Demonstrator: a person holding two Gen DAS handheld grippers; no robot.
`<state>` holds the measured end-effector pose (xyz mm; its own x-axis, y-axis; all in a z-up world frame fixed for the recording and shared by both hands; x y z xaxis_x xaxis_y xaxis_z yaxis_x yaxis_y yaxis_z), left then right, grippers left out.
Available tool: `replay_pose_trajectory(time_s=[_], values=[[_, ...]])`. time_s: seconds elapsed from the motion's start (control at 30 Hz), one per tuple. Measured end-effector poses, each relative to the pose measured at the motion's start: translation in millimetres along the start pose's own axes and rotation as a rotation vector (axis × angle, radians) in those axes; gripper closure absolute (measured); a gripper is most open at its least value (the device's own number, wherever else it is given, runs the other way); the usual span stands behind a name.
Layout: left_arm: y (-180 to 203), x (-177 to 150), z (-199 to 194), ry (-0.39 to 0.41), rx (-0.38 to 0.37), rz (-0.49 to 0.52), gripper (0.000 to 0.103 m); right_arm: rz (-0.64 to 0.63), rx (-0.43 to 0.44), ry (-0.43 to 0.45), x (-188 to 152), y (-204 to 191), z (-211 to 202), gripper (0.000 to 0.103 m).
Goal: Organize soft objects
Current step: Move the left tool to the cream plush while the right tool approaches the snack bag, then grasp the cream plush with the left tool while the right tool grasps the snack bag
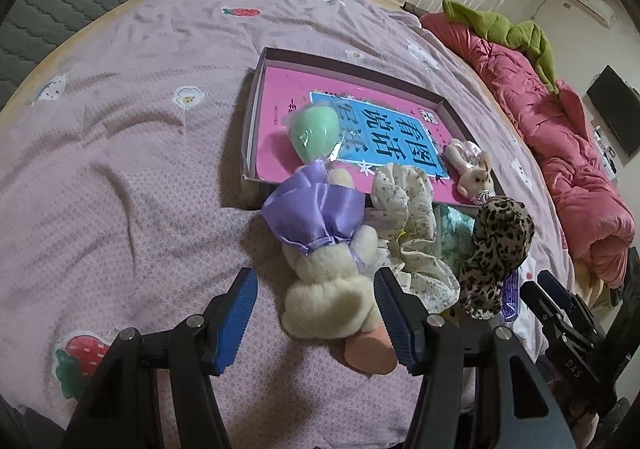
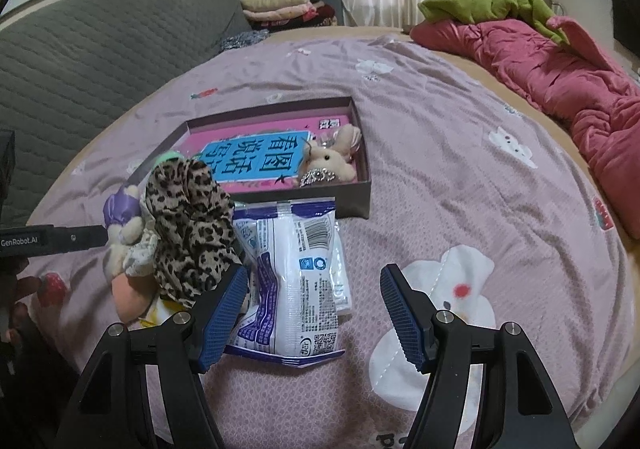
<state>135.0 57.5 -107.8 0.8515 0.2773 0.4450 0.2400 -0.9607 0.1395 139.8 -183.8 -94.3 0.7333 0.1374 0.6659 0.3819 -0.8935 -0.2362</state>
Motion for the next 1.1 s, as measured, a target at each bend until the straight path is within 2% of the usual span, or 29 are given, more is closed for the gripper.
replay_pose_trajectory(time_s=[0.43, 1.03, 1.07, 1.1], values=[[-3.6, 3.4, 19.8, -0.043, -0.005, -0.048, 0.043, 0.01, 0.029, -0.013, -0.6, 5.0, 18.0, 0.032], [-3.4, 12.6, 50.2, -0.115, -0.134, -0.199, 0.042, -0.031, 0.053, -0.038, -2.8, 0.2, 41.1, 0.032], [-3.4, 12.6, 51.5, -0.117, -0.141, -0.204, 0.042, -0.034, 0.056, -0.033, -2.6, -0.1, 41.1, 0.034], [-3.1, 12.6, 52.3, -0.119, -0.149, -0.211, 0.042, -0.039, 0.065, -0.029, -1.9, -0.8, 41.0, 0.043]])
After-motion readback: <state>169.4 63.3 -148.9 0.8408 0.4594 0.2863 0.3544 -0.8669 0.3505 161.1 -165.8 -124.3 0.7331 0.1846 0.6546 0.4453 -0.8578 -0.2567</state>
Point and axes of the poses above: each gripper's, at about its wrist camera, not at the fingertips, and z roughly the way its jaws point, y to its right, x to its top, the point moved 9 cm from there along z, roughly the way its jaws point, and after that the axes turned 11 degrees about x, right-handed, at the moved point
